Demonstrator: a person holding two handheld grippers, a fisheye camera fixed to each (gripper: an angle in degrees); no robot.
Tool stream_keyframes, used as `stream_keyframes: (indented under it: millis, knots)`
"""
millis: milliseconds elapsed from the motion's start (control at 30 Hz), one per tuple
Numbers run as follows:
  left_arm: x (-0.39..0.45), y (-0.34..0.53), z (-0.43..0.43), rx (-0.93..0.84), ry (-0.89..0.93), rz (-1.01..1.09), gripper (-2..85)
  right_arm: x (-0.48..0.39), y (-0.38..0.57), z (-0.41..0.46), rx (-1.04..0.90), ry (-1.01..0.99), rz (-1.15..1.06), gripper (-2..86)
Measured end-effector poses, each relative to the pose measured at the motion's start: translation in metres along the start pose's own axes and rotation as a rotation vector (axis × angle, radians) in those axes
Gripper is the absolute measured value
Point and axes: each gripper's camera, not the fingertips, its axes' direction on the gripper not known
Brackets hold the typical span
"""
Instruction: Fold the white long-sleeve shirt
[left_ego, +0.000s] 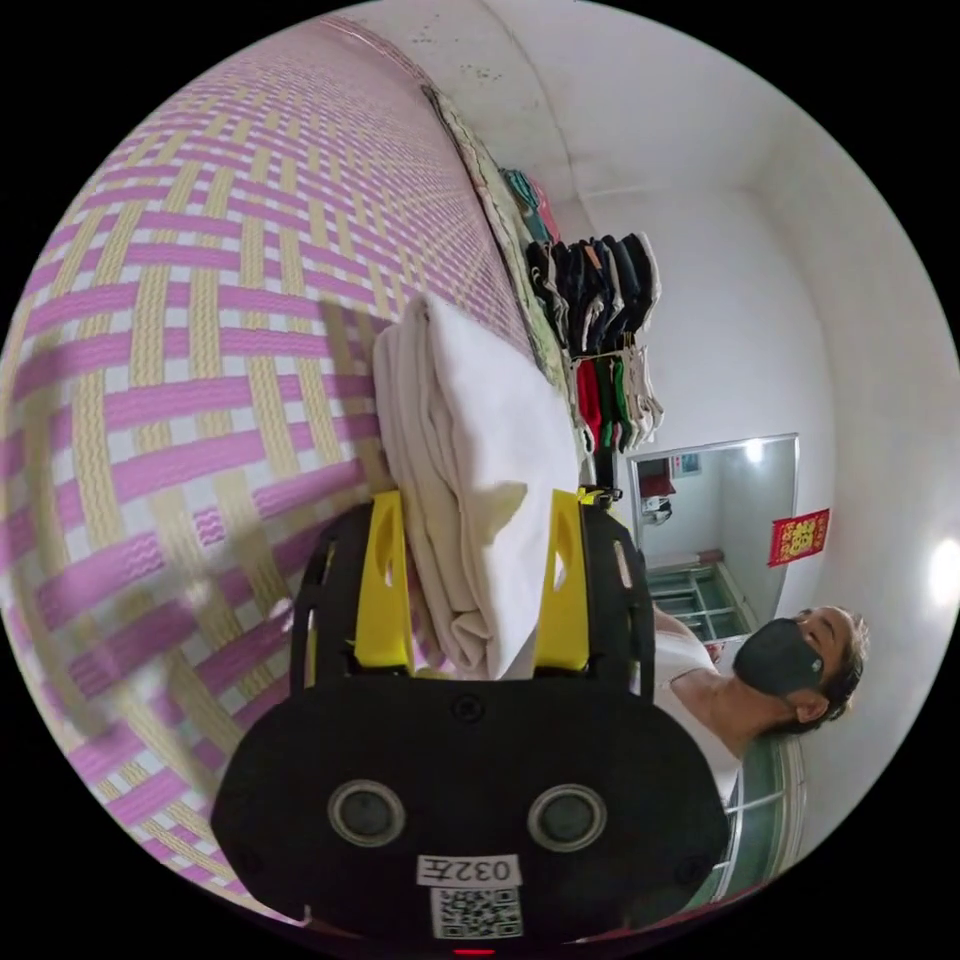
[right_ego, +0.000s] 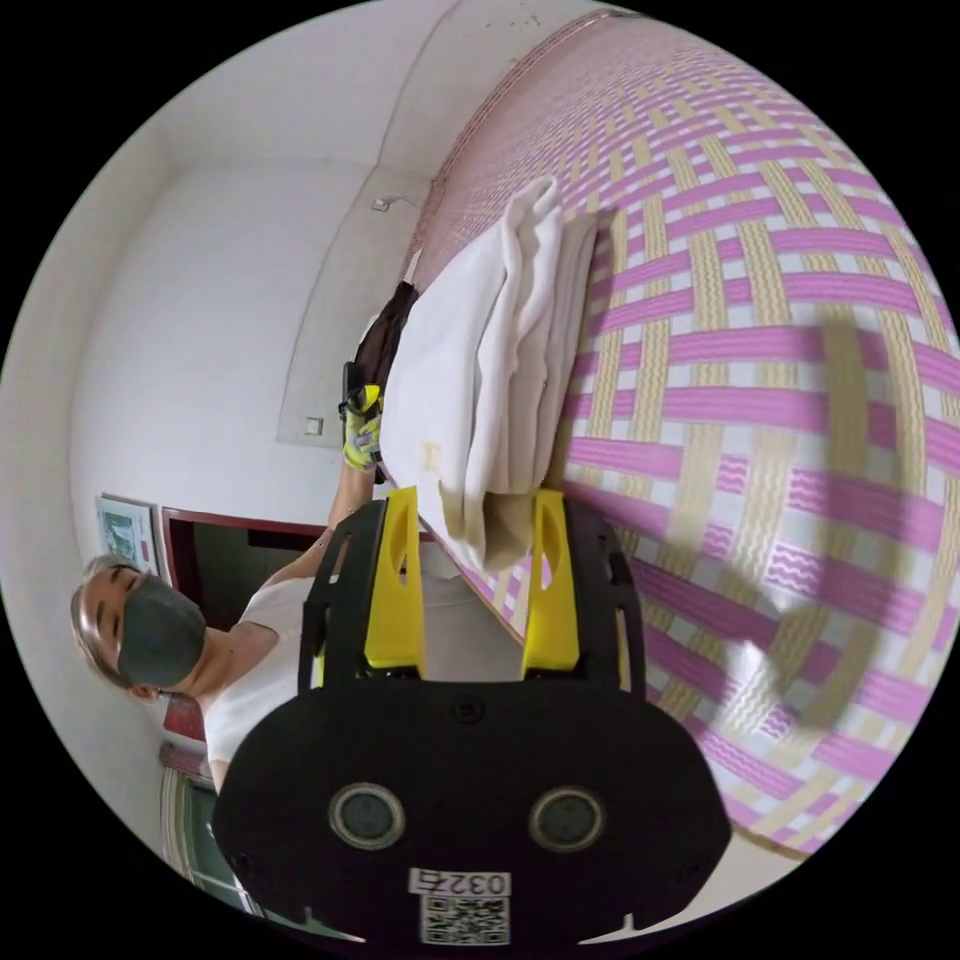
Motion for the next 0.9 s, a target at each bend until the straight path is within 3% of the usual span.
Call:
stream_keyframes:
  millis: [233,433,733,900]
  knots:
    - [-0.009,-0.003,-0.015,0.028,-0.011,0.002,15.1,0.008,0.007,0.024,0.054,-0.02,-0.022,11.7]
    - [-0.012,0.015,-0.038,0.142,0.145,-0.008,9.3,0.004,0.051,0.001,0.208,-0.007,-0.09,8.7]
    - [0.074,-0.033,-0.007,0.092,0.289,0.118,7.0,-0.051,0.159,-0.083,0.421,0.158,-0.264,7.8]
    - [0.159,-0.106,0.037,0.031,0.37,0.296,6.9,-0.115,0.221,-0.174,0.571,0.381,-0.351,7.7]
